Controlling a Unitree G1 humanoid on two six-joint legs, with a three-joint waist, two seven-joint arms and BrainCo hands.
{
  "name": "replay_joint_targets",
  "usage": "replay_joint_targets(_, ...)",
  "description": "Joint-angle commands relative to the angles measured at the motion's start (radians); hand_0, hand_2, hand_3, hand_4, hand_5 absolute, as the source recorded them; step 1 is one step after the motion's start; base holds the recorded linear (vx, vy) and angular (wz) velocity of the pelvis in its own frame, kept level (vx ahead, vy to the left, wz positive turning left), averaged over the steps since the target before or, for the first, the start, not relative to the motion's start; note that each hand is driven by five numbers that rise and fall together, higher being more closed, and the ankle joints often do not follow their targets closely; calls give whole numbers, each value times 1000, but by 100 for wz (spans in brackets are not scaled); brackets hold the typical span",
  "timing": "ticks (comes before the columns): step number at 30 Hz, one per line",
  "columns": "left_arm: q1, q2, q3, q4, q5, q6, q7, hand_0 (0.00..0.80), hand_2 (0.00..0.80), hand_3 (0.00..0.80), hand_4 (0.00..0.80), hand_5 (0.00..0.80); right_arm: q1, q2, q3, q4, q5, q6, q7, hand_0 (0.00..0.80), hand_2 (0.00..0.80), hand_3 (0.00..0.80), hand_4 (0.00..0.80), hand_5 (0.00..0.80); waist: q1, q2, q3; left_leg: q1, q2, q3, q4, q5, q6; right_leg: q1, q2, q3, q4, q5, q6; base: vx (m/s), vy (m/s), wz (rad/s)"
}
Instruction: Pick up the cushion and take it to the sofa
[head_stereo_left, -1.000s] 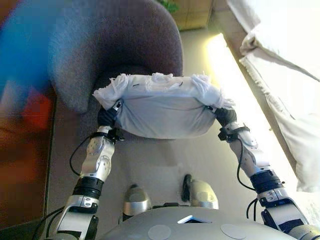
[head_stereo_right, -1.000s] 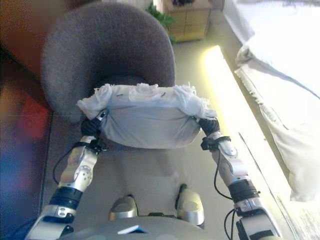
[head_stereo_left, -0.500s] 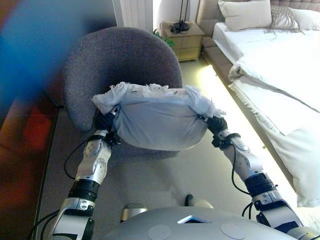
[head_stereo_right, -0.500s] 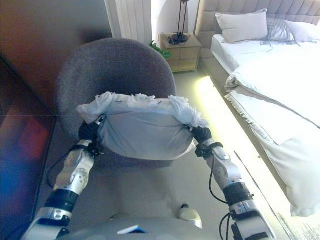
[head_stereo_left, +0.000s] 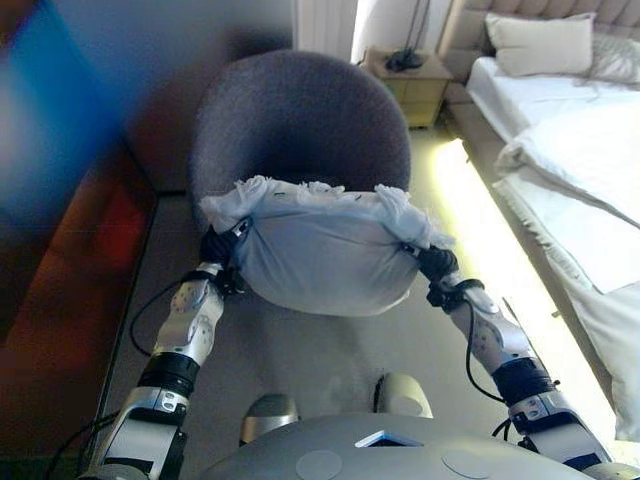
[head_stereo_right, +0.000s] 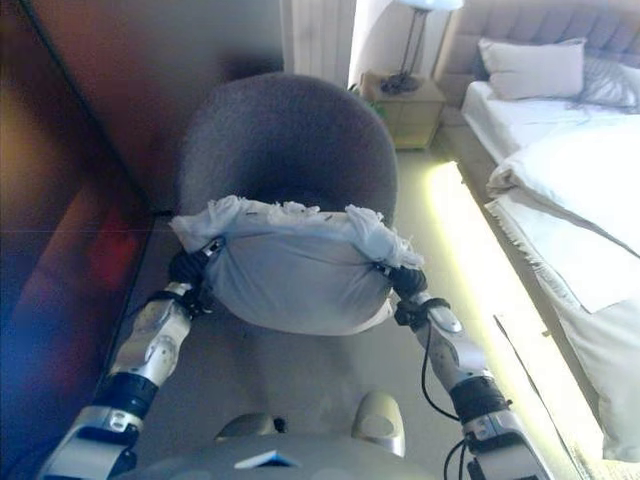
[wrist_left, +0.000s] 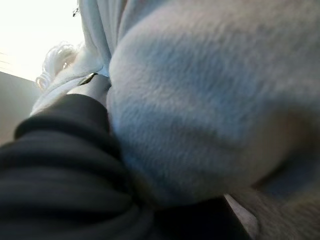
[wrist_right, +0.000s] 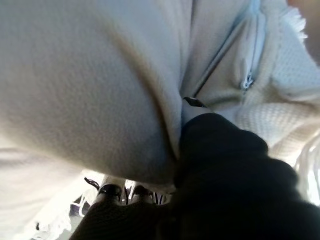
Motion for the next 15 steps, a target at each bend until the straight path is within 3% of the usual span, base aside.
replay_joint_targets(1, -151, -29, -73, -101, -37, -67, -39, 800, 800, 800, 800, 800, -114, -21, -77, -26, 97, -77, 63, 800, 800, 800, 800, 800, -57, -64, -18, 148, -85, 8, -12, -150, 0, -120, 79, -36, -153, 187, 12, 346, -7, 47)
replay_joint_targets(3, -141, -33, -63, -112, -29, -48, -47, 800, 800, 800, 800, 800, -107, -30, -83, -28, 105, -68, 73, 800, 800, 800, 800, 800, -56, -67, -15, 174, -99, 2, -16, -165, 10, -162, 101, -101, -131, 197, 4, 374, -29, 40)
replay_joint_targets(6, -123, -37, -42, -125, -25, -27, -52, 800, 800, 800, 800, 800, -93, -19, -82, -42, 97, -62, 92, 800, 800, 800, 800, 800, -45, -79, -25, 193, -123, 38, -13, -192, 21, -126, 79, -193, -88, 197, -11, 352, -49, 38)
replay_joint_targets(8, -110, -46, -31, -133, -20, -23, -48, 800, 800, 800, 800, 800, -93, -11, -75, -44, 82, -57, 104, 800, 800, 800, 800, 800, -39, -72, -39, 198, -123, 72, 12, -157, 9, -73, 74, -250, -96, 171, -39, 413, -54, -31)
replay_joint_targets(9, -93, -53, -21, -143, -12, -23, -46, 800, 800, 800, 800, 800, -88, -4, -69, -54, 66, -50, 108, 800, 800, 800, 800, 800, -40, -55, -52, 214, -107, 111, 32, -119, -11, -45, 73, -293, -81, 146, -63, 427, -37, -68)
replay_joint_targets(10, -78, -56, -16, -143, -11, -31, -42, 800, 800, 800, 800, 800, -82, 3, -66, -64, 54, -41, 110, 800, 800, 800, 800, 800, -45, -39, -64, 229, -87, 133, 52, -87, -28, -25, 84, -306, -71, 116, -84, 490, -53, -70)
replay_joint_targets(12, -62, -58, -7, -138, -18, -50, -35, 800, 800, 800, 800, 800, -73, 14, -55, -76, 39, -28, 117, 800, 800, 800, 800, 800, -64, -19, -91, 238, -46, 169, 111, 18, -66, 3, 103, -299, -52, 61, -123, 411, -101, -55)
replay_joint_targets(13, -59, -58, -2, -141, -22, -55, -31, 800, 800, 800, 800, 800, -72, 15, -53, -75, 28, -26, 132, 800, 800, 800, 800, 800, -69, -13, -101, 225, -19, 188, 178, 100, -102, 26, 114, -296, -54, 37, -145, 356, -167, -23)
replay_joint_targets(15, -47, -58, 6, -160, -29, -63, -17, 800, 800, 800, 800, 800, -74, 16, -45, -71, 10, -28, 150, 800, 800, 800, 800, 800, -61, -25, -105, 141, 20, 216, 390, 200, -152, 80, 110, -290, -58, -2, -180, 320, -219, -17)
